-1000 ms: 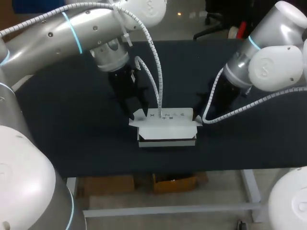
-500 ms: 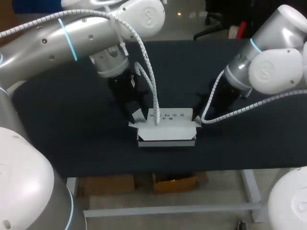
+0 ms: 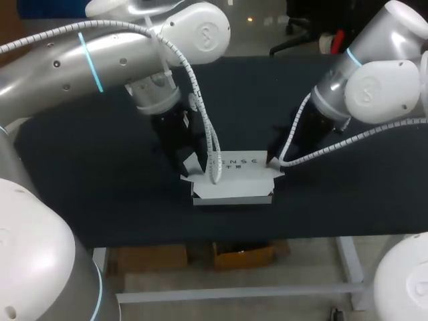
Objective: Assemble the packaging by folding the flat box into shape, placing the metal phone stand inside, and closing the box properly
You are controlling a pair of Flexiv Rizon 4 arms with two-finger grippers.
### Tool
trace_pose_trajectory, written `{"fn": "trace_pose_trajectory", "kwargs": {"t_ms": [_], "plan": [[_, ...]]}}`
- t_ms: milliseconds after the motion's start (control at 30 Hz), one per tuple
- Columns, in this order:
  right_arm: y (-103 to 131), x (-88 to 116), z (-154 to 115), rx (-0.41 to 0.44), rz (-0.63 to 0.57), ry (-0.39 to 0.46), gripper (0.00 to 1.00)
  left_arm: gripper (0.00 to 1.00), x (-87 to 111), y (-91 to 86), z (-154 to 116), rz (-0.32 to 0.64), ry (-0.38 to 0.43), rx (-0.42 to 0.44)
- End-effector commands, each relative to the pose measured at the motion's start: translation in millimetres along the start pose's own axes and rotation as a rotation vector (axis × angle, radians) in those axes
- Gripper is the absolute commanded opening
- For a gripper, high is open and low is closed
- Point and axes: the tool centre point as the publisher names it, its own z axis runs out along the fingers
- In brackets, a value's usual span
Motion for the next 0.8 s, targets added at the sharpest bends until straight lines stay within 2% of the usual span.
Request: {"fn": "trace_pose_trajectory", "kwargs": {"t_ms": [33, 400, 800], "plan": [[-0.6, 4.0, -4.6, 0.002, -0.006, -0.005, 0.44, 0.56, 0.9, 0.8, 2.0, -0.002, -0.003, 0.007], [-0.7, 6.9, 3.4, 0.022, -0.023, -0.023, 0.44, 0.58, 1.0, -0.1, 3.5, 0.0, -0.004, 0.021], [-3.7, 2.9, 12.2, 0.004, -0.047, -0.016, 0.44, 0.57, -0.9, -0.2, 8.0, 0.011, 0.013, 0.037]]}}
